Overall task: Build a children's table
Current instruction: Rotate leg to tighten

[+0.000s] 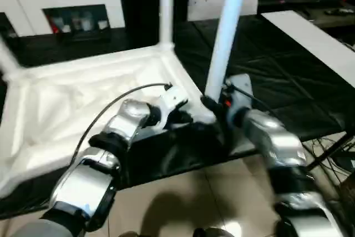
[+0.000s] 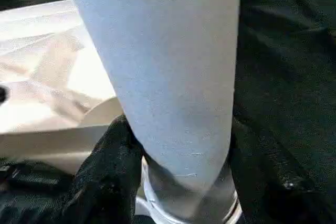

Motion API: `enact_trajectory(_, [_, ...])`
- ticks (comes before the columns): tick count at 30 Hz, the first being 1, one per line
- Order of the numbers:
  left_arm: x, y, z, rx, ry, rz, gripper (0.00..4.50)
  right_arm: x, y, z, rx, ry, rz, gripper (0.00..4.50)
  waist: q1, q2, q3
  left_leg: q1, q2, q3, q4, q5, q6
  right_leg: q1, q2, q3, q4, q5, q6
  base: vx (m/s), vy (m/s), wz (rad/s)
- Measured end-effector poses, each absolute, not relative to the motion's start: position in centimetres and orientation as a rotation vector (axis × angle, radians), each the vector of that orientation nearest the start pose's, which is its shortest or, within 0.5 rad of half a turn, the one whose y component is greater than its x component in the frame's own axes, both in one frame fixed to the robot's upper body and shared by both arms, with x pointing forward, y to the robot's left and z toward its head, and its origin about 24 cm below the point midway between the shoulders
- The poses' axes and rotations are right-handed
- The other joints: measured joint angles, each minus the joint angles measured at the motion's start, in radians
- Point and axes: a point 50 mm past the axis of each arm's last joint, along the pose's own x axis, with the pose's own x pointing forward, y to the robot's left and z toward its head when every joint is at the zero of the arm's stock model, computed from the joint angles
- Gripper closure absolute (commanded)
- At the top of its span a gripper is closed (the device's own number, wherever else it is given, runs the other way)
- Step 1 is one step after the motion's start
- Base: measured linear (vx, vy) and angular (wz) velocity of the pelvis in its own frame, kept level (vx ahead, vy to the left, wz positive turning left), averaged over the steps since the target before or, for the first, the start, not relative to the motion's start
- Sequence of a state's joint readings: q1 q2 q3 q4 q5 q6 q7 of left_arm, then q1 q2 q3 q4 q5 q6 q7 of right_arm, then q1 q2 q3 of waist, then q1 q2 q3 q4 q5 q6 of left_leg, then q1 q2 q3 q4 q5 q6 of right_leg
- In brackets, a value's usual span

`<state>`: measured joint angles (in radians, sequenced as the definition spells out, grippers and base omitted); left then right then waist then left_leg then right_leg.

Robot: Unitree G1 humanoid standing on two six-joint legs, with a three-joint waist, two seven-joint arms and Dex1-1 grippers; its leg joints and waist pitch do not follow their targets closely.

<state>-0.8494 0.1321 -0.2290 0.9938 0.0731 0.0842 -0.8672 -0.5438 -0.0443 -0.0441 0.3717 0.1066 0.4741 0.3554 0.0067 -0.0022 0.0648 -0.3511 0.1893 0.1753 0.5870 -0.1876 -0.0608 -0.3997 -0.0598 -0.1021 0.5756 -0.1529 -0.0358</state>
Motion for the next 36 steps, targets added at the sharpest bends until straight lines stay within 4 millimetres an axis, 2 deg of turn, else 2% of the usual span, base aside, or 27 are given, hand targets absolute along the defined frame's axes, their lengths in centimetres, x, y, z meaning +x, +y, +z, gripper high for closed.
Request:
enact_trajectory(4, [35.8, 7.8, 5.7, 0.336, 0.418, -1.071, 4.50, 34.1, -10.6, 6.9, 0.097, 0.294, 0.463, 1.43, 0.000, 0.000, 0.000, -0.001, 0.000, 0.000, -0.002, -0.001, 0.001, -0.002, 0.000, 0.000, 0.000, 0.000, 0.000, 0.000, 0.000, 0.00])
enact_trajectory(7, [35.8, 7.8, 5.8, 0.352, 0.403, -1.079, 4.50, 33.9, -10.6, 6.8, 0.093, 0.277, 0.479, 1.33, 0.000, 0.001, 0.000, -0.002, 0.000, 0.000, -0.002, -0.001, 0.001, -0.002, 0.000, 0.000, 0.000, 0.000, 0.000, 0.000, 0.000, 0.00])
enact_trajectory(12, [35.3, 8.7, 5.8, 0.393, 0.354, -1.153, 4.50, 33.3, -11.1, 6.7, 0.045, 0.242, 0.597, 0.90, 0.001, 0.004, 0.003, -0.003, 0.000, 0.000, -0.006, 0.000, 0.001, -0.004, 0.000, 0.000, 0.000, 0.000, 0.000, 0.000, 0.000, 0.00])
enact_trajectory(15, [34.8, 9.7, 5.9, 0.421, 0.331, -1.246, 4.50, 32.5, -12.0, 6.5, -0.028, 0.223, 0.756, 0.63, 0.010, 0.011, 0.007, -0.003, 0.000, 0.000, -0.008, 0.000, 0.001, -0.005, 0.000, 0.000, 0.000, -0.001, -0.001, 0.000, 0.000, 0.00])
enact_trajectory(16, [34.5, 10.3, 5.9, 0.425, 0.330, -1.300, 4.50, 32.1, -12.4, 6.3, -0.052, 0.230, 0.841, 0.55, 0.023, 0.014, 0.009, -0.003, 0.000, 0.000, -0.008, 0.001, 0.003, -0.005, 0.000, 0.000, 0.001, -0.001, -0.002, 0.000, 0.000, 0.00])
enact_trajectory(20, [33.8, 10.9, 6.0, 0.435, 0.333, -1.421, 4.50, 31.2, -12.7, 6.4, -0.081, 0.230, 1.005, 0.55, 0.051, 0.016, 0.010, -0.004, 0.001, 0.001, -0.008, 0.003, 0.006, -0.006, 0.000, -0.001, 0.001, -0.001, -0.003, 0.000, 0.000, 0.00])
enact_trajectory(26, [32.6, 12.2, 6.0, 0.458, 0.352, -1.589, 4.50, 29.3, -14.5, 6.8, -0.095, 0.262, 1.264, 0.55, 0.085, 0.015, 0.010, -0.005, 0.000, 0.002, -0.007, 0.002, 0.008, -0.006, -0.001, 0.000, 0.001, -0.001, -0.004, 0.000, 0.000, 0.00])
enact_trajectory(30, [31.9, 12.6, 6.0, 0.473, 0.363, -1.685, 4.50, 28.4, -14.8, 6.9, -0.068, 0.292, 1.386, 1.06, 0.093, 0.015, 0.010, -0.005, 0.000, 0.002, -0.006, 0.002, 0.008, -0.005, -0.001, 0.000, 0.001, -0.002, -0.003, 0.000, 0.000, 0.00])
enact_trajectory(35, [31.1, 12.7, 5.9, 0.505, 0.361, -1.765, 4.50, 27.7, -14.9, 7.3, -0.049, 0.322, 1.481, 1.36, 0.102, 0.015, 0.010, -0.005, 0.000, 0.002, -0.004, 0.002, 0.008, -0.005, -0.001, 0.000, 0.001, -0.002, -0.003, 0.000, 0.000, 0.00])
enact_trajectory(36, [31.0, 12.7, 5.9, 0.510, 0.358, -1.776, 4.50, 27.5, -14.9, 7.3, -0.045, 0.328, 1.499, 1.56, 0.104, 0.015, 0.010, -0.005, 0.000, 0.002, -0.004, 0.001, 0.007, -0.005, -0.001, 0.000, 0.001, -0.002, -0.002, 0.000, 0.000, 0.00])
